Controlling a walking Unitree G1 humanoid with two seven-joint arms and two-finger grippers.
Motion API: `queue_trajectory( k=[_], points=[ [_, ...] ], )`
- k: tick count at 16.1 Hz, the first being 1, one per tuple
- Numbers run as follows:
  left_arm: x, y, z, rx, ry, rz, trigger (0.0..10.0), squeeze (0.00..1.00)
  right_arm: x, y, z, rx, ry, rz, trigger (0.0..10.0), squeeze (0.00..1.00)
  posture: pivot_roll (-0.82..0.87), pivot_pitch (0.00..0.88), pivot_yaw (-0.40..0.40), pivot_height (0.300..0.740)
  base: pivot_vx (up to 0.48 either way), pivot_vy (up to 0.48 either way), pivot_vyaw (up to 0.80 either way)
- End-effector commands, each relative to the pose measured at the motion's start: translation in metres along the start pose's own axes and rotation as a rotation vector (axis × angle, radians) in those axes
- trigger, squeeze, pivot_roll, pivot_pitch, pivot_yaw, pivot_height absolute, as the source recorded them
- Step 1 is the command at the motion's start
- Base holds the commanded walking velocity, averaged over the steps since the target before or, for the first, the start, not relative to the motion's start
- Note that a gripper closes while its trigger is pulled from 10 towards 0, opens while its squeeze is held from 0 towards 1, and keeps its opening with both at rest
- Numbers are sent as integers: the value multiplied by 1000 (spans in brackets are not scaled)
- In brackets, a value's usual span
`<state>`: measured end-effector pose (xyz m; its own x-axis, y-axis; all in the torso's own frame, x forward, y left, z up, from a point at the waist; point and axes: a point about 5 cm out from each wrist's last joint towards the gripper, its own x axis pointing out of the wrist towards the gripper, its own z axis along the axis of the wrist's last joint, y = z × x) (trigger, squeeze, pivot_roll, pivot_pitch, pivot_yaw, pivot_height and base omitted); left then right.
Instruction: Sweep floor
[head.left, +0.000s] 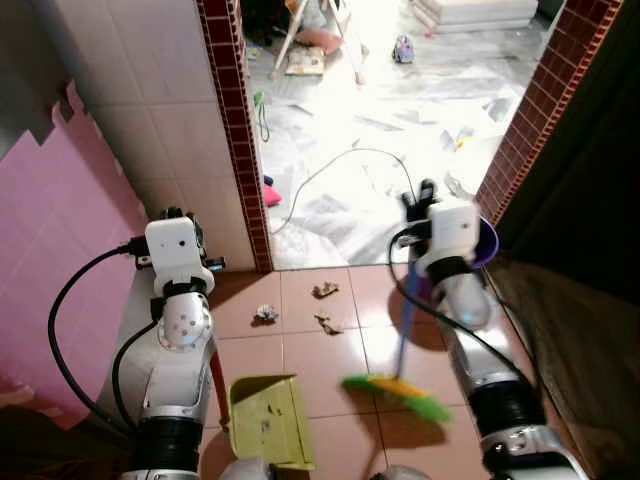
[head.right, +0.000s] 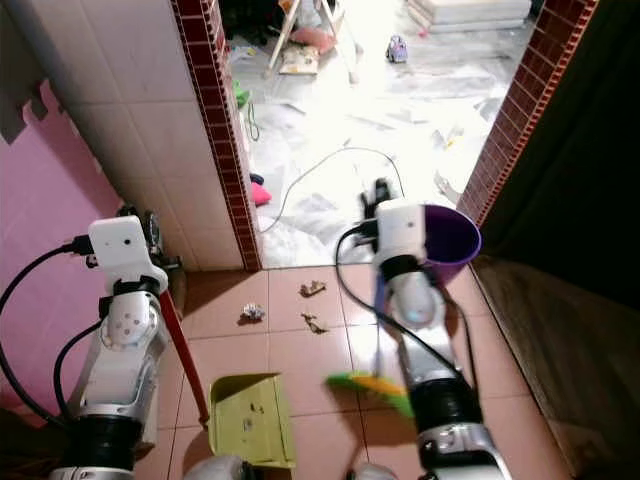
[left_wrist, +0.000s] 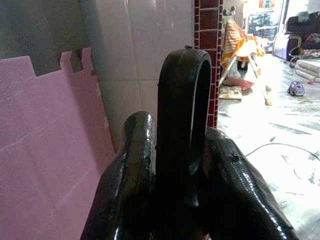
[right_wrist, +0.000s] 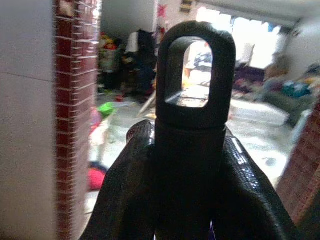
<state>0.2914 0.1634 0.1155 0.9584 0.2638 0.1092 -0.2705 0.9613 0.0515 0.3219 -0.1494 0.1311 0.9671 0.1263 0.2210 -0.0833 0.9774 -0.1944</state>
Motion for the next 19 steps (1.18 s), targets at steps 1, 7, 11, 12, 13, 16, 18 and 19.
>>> queue_trajectory(
  k=[1,7,11,12,13,16,18,19],
  points=[
    [5,-1,15,-10,-78,6,10000,0,12,-8,25,-76,-121,-27,10000,0,-40,0,31,740,409,0,0],
    [6,-2,16,-4,-84,9,10000,0,12,-3,18,-42,-90,4,10000,0,-44,0,27,740,423,0,0],
    [6,-4,16,-3,-87,3,10000,0,11,0,16,-36,-86,18,10000,0,-48,0,29,740,429,0,0],
    [7,-4,16,0,-90,3,10000,0,10,0,16,-35,-83,22,10000,0,-50,0,28,740,442,0,0],
    [7,-4,17,1,-92,3,10000,0,10,-1,15,-35,-82,23,10000,0,-50,0,28,740,439,0,0],
    [8,-3,16,3,-86,8,10000,0,10,-1,14,-35,-78,27,10000,0,-52,0,28,740,401,260,0],
    [8,-2,14,10,-74,24,10000,0,10,-2,13,-34,-75,30,10000,0,-51,0,29,740,353,326,0],
    [8,-2,14,10,-73,26,10000,0,10,-2,13,-34,-75,30,10000,0,-51,0,29,740,345,334,0]
  ],
)
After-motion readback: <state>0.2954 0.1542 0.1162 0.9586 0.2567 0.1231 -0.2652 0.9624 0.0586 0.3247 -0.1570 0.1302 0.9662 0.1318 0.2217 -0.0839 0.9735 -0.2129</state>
